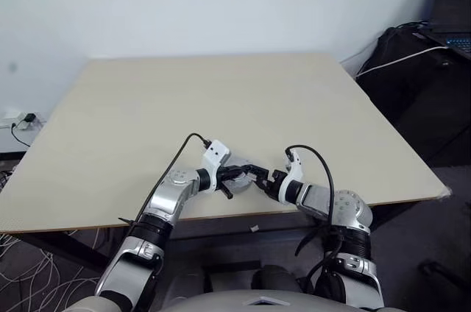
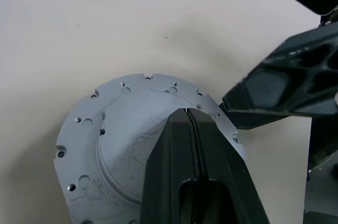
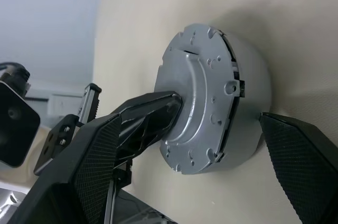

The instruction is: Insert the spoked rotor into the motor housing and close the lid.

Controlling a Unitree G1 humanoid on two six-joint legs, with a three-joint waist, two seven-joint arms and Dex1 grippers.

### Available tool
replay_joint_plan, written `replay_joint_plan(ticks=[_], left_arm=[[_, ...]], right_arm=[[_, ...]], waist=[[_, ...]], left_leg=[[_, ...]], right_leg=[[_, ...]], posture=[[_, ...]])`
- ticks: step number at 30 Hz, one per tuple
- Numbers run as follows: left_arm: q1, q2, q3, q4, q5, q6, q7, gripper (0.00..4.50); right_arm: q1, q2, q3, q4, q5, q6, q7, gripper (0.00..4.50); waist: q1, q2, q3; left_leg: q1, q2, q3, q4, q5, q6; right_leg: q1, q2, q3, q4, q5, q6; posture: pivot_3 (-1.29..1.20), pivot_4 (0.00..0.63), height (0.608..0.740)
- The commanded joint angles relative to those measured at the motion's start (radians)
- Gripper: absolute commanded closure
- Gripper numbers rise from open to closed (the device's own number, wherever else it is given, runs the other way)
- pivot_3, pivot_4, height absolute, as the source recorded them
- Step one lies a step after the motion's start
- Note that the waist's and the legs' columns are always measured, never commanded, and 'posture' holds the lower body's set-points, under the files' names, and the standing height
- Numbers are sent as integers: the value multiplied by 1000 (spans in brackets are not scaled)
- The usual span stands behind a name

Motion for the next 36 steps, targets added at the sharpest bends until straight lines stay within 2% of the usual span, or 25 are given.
replay_joint_plan(ticks=[1,11,36], left_arm=[[14,10,-6,-17,-3,14,-2,4500],[28,34,11,-27,-7,30,3,4500],[40,72,51,-32,-32,33,36,4500]], right_arm=[[-17,4,36,44,-16,-55,-6,16],[-15,-8,58,98,-40,-114,-47,16],[-12,-19,54,57,77,-58,65,16]], waist=[[0,0,0],[-2,-1,-1],[0,1,0]], left_leg=[[0,0,0,0,0,0],[3,0,0,0,-2,-4],[-2,-1,0,-5,-2,-4]], right_leg=[[0,0,0,0,0,0],[2,-2,3,0,1,1],[-3,-4,4,-3,0,-2]], posture=[[0,0,740],[0,0,740],[0,0,740]])
